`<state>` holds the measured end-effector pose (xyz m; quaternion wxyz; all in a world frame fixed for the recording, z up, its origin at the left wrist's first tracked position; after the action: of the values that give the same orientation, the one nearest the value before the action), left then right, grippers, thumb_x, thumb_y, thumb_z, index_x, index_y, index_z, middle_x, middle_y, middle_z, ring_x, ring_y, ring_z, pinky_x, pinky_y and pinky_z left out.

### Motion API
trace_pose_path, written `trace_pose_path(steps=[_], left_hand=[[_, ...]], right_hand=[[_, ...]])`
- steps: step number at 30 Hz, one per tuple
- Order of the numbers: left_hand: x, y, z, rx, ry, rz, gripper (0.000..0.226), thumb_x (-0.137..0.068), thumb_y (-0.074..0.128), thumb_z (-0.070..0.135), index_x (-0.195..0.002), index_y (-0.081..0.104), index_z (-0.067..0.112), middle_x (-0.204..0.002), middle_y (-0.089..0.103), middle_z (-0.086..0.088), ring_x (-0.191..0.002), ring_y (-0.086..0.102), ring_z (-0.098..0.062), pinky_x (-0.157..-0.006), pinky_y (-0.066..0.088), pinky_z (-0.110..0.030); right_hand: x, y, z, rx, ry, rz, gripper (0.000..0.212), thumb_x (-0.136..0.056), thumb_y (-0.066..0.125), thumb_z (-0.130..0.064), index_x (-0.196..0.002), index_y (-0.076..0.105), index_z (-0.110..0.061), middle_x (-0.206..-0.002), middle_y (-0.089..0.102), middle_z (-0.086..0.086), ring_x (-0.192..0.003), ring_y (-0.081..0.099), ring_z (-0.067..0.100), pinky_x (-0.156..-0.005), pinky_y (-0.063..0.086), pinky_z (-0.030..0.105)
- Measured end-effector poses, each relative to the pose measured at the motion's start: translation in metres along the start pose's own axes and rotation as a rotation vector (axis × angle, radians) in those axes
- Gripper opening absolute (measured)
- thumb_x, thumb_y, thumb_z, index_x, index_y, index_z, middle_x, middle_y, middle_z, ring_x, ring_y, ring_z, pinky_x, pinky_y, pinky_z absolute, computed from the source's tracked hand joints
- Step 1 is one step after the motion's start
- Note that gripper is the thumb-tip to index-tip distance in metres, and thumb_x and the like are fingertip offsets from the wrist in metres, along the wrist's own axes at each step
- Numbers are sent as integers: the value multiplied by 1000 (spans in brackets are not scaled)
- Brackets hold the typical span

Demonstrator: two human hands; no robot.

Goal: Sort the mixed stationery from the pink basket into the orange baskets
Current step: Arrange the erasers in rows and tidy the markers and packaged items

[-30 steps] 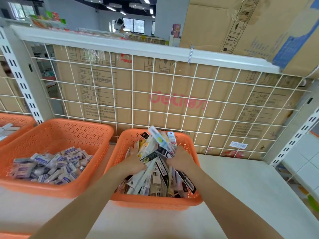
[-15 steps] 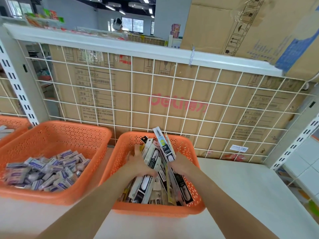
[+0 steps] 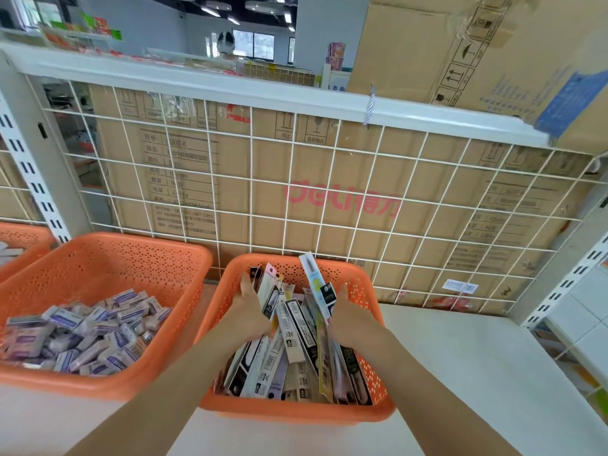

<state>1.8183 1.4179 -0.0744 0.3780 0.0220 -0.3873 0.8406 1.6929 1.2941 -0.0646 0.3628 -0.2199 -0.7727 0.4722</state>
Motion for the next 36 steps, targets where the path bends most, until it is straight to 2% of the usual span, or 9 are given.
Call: trace_pose_path(steps=[2, 6, 9, 12, 17, 19, 25, 32, 36], left_hand=[[-2, 3, 0, 5, -1, -39, 114, -78, 68, 3, -144, -26, 11, -131, 47, -22, -85, 61, -22, -67, 48, -25], [-13, 5, -6, 48, -68, -70, 121, -76, 75, 20, -142, -25, 3, -150, 26, -19, -131, 38, -32, -106, 35, -34], [-21, 8, -10, 128, -129, -94, 117, -77, 74, 18, -144, -20, 2, -149, 27, -18, -133, 35, -32, -105, 35, -33], [-27, 4, -12, 188, -190, -121, 108, -74, 75, 20, -148, -3, 2, -145, 31, -17, -131, 35, -32, -104, 37, -37], [-26, 8, -3, 177, -177, -103, 110, -79, 72, 40, -148, -4, 3, -155, 13, -15, -140, 23, -32, -109, 29, -40], [-21, 15, 2, 153, -154, -78, 113, -77, 74, 39, -148, -7, 4, -155, 15, -15, -138, 26, -31, -106, 33, -39], [-29, 15, -2, 36, -118, -77, 120, -69, 81, 12, -148, -9, 8, -142, 34, -19, -122, 44, -35, -95, 45, -37], [-31, -6, -6, -68, -79, -272, 117, -70, 76, 3, -149, -9, 21, -146, 36, -12, -116, 47, -30, -84, 46, -33], [-24, 0, 3, -83, -42, -330, 120, -74, 74, 11, -147, -20, 22, -154, 20, -12, -122, 43, -31, -88, 44, -31]], right_hand=[[4, -4, -2, -38, -69, 28, 78, -94, 41, -7, -148, -15, -9, -88, 57, 9, -75, 55, 23, -59, 39, 27], [6, -6, -5, -136, -151, 22, 71, -96, 43, -12, -150, -4, -12, -110, 61, 14, -84, 59, 25, -68, 44, 30], [5, -5, -6, -186, -130, 18, 70, -97, 42, -14, -150, -2, -10, -120, 59, 16, -95, 61, 29, -75, 45, 32], [-1, 0, -4, -246, -80, -40, 67, -98, 40, -27, -150, 2, -8, -103, 62, 11, -75, 59, 20, -66, 49, 31], [-17, 19, -4, -197, -162, -99, 111, -60, 57, -77, -146, 24, -15, -139, 48, 7, -121, 50, 27, -100, 41, 40], [-19, 23, -2, -220, -162, -95, 118, -47, 71, -68, -143, 28, -15, -139, 48, 6, -120, 50, 25, -101, 42, 40], [-15, 13, 5, -231, -50, -69, 77, -76, 74, -18, -136, 26, -5, -122, 52, 11, -110, 54, 28, -88, 44, 31], [-21, 11, 7, -317, -50, -16, 43, -87, 55, -8, -125, 34, -2, -80, 43, 0, -77, 48, 16, -58, 36, 26], [-24, 15, 6, -323, -54, -5, 43, -83, 60, -12, -121, 41, -2, -96, 52, 8, -84, 53, 22, -69, 40, 27]])
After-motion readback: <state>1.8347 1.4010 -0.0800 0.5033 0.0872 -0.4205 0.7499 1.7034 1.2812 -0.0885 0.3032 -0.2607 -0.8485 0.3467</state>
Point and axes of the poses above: each hand's wrist, its own x-axis away from the middle knuckle, its own y-axis out of the palm, z = x × y, the point moved 2 cm from there along -x, towards the middle knuckle
